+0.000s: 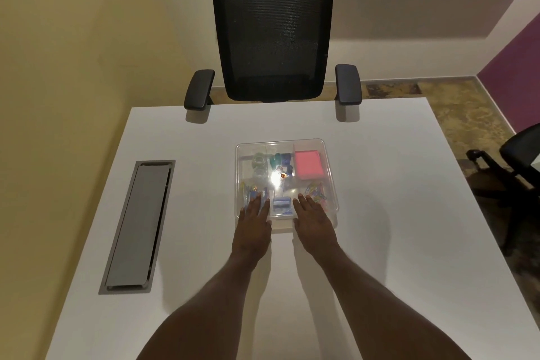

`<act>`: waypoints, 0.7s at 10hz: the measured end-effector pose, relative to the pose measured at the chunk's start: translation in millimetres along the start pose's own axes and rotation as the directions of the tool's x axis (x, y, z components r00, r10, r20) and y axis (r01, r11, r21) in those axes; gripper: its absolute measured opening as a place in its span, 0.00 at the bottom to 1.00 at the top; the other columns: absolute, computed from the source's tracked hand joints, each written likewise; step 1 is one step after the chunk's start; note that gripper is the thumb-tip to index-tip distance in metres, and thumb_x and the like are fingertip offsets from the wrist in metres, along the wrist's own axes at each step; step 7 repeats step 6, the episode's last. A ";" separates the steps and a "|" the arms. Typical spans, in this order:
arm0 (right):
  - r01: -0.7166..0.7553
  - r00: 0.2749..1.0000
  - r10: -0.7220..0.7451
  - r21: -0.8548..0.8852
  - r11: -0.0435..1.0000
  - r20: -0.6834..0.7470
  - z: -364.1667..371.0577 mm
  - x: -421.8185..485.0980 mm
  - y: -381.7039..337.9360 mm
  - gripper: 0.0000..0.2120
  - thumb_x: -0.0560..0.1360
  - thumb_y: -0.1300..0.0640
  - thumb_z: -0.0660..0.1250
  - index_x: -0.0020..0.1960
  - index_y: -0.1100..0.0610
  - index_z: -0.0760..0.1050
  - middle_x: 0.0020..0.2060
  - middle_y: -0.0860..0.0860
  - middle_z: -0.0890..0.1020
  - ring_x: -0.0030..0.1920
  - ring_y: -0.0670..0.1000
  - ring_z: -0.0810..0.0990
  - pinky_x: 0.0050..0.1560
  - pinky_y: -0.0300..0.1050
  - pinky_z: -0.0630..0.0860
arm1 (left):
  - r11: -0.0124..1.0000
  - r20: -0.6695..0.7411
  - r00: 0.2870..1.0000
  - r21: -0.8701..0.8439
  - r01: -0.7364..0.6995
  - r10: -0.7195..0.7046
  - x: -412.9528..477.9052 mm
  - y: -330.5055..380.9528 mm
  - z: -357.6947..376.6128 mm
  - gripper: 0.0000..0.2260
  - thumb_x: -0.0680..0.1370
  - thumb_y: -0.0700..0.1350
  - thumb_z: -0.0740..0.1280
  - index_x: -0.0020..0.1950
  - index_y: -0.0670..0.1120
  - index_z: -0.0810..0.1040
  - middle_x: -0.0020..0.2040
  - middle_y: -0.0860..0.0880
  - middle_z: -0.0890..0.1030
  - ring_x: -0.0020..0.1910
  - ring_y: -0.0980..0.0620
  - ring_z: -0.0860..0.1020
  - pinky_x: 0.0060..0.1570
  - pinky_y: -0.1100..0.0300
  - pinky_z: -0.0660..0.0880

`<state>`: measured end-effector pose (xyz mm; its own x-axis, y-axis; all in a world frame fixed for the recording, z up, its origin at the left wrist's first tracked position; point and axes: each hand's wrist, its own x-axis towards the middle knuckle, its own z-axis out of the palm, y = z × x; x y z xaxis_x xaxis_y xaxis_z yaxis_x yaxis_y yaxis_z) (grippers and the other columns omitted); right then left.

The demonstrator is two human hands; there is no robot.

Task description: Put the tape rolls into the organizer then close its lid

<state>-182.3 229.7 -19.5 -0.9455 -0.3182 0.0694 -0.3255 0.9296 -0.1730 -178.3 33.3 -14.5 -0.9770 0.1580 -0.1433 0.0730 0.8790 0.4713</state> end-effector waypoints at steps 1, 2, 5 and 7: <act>-0.022 0.999 0.022 -0.017 1.000 -0.029 -10.5 -5.6 -7.4 0.26 0.73 0.55 0.76 0.68 0.63 0.77 0.65 0.60 0.80 0.66 0.61 0.79 0.62 0.62 0.79 | 1.000 -0.018 1.000 0.021 0.008 -0.008 -12.3 6.4 -7.5 0.27 0.88 0.49 0.56 0.86 0.50 0.50 0.87 0.49 0.52 0.87 0.47 0.51 0.82 0.50 0.44; -0.030 0.997 0.027 -0.035 0.999 -0.075 -17.7 -10.4 -12.7 0.22 0.78 0.53 0.70 0.69 0.61 0.76 0.66 0.59 0.79 0.68 0.60 0.78 0.65 0.61 0.77 | 0.999 -0.033 0.999 0.033 0.012 -0.011 -21.4 12.2 -16.7 0.28 0.88 0.48 0.54 0.86 0.49 0.48 0.87 0.49 0.50 0.87 0.47 0.49 0.83 0.50 0.44; -0.124 0.990 0.120 -0.054 0.991 -0.075 -76.4 -10.2 -35.4 0.26 0.75 0.52 0.73 0.70 0.61 0.75 0.68 0.60 0.78 0.68 0.60 0.77 0.68 0.60 0.72 | 0.997 -0.149 0.986 0.043 -0.071 0.077 -40.0 32.1 -56.4 0.27 0.87 0.48 0.56 0.86 0.47 0.52 0.87 0.47 0.52 0.86 0.44 0.51 0.83 0.47 0.47; -0.126 0.984 0.116 -0.063 0.990 -0.137 -90.8 -7.4 -35.2 0.25 0.75 0.52 0.73 0.69 0.61 0.76 0.68 0.59 0.78 0.68 0.60 0.78 0.69 0.60 0.71 | 0.990 -0.200 0.971 0.084 -0.114 0.128 -33.6 35.3 -73.1 0.26 0.88 0.49 0.56 0.86 0.47 0.54 0.86 0.47 0.53 0.86 0.43 0.53 0.82 0.46 0.44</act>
